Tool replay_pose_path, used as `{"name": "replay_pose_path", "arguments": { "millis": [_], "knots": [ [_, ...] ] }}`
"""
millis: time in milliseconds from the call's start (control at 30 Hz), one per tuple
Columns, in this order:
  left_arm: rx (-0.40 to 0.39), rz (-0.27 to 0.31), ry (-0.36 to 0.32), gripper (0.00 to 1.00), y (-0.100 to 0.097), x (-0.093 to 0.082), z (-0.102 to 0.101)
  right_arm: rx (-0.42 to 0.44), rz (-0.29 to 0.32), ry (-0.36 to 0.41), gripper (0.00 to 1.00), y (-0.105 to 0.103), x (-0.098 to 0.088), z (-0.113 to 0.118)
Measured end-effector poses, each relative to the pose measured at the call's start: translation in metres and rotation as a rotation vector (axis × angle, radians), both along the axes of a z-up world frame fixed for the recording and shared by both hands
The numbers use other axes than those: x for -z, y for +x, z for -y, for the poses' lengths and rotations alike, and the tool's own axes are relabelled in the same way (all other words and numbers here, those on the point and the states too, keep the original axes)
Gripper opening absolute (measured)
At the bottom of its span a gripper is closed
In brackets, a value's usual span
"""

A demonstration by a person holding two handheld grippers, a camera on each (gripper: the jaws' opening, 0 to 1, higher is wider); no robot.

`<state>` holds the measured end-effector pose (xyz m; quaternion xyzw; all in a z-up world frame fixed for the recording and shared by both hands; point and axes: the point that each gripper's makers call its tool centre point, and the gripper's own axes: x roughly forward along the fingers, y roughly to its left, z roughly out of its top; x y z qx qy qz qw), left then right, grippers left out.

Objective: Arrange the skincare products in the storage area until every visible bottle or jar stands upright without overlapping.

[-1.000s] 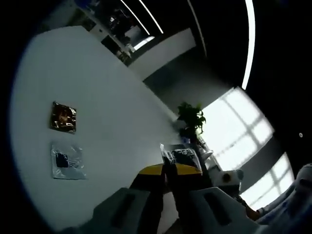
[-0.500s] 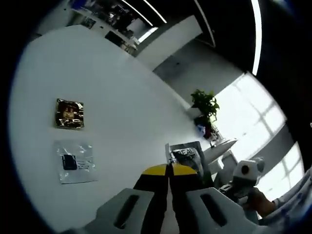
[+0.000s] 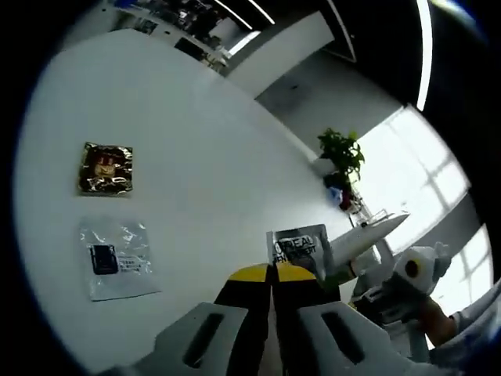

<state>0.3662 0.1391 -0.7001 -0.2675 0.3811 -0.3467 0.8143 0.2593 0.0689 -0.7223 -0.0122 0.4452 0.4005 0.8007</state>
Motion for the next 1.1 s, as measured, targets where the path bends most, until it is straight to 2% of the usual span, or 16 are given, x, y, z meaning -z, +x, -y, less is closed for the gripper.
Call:
{"name": "replay_pose_path", "arguments": {
  "millis": [67,133,267,400,467,600,700,767,867,933,1000,1100],
  "knots": [
    [0.027,-0.022,-0.003,0.0,-0.001,0.002,0.003,-0.025,0.009,-0.058,0.05,0.0,0.007,0.005],
    [0.044,-0.03,0.016,0.0,-0.001,0.006,0.005,-0.036,0.013,-0.078,0.05,0.001,0.009,0.006],
    [0.07,-0.021,0.081,0.0,-0.002,0.017,0.004,-0.051,0.016,-0.111,0.05,0.003,0.014,0.009],
    [0.08,-0.004,0.109,0.0,-0.004,0.021,0.006,-0.105,0.044,-0.202,0.07,0.002,0.022,0.014],
    [0.073,-0.005,0.122,0.0,-0.003,0.023,0.004,-0.128,0.053,-0.242,0.04,0.001,0.025,0.017],
    [0.051,-0.018,0.098,0.0,-0.001,0.024,0.002,-0.127,0.042,-0.228,0.06,0.0,0.025,0.017],
    [0.048,-0.016,0.105,0.0,-0.001,0.025,0.001,-0.124,0.079,-0.245,0.07,0.003,0.019,0.018],
    [0.043,-0.017,0.105,0.0,-0.001,0.025,0.0,-0.135,0.128,-0.268,0.08,0.007,0.013,0.017],
    [0.031,-0.037,0.083,0.0,0.0,0.026,0.001,-0.16,0.198,-0.257,0.11,0.013,0.006,0.007],
    [0.023,-0.033,0.083,0.0,0.001,0.027,0.002,-0.171,0.204,-0.254,0.11,0.013,0.005,-0.002],
    [0.013,-0.03,0.082,0.0,0.001,0.027,0.004,-0.191,0.244,-0.263,0.12,0.016,0.005,-0.013],
    [0.001,-0.025,0.069,0.0,0.003,0.024,0.005,-0.219,0.236,-0.29,0.17,0.014,0.012,-0.022]
  ]
}}
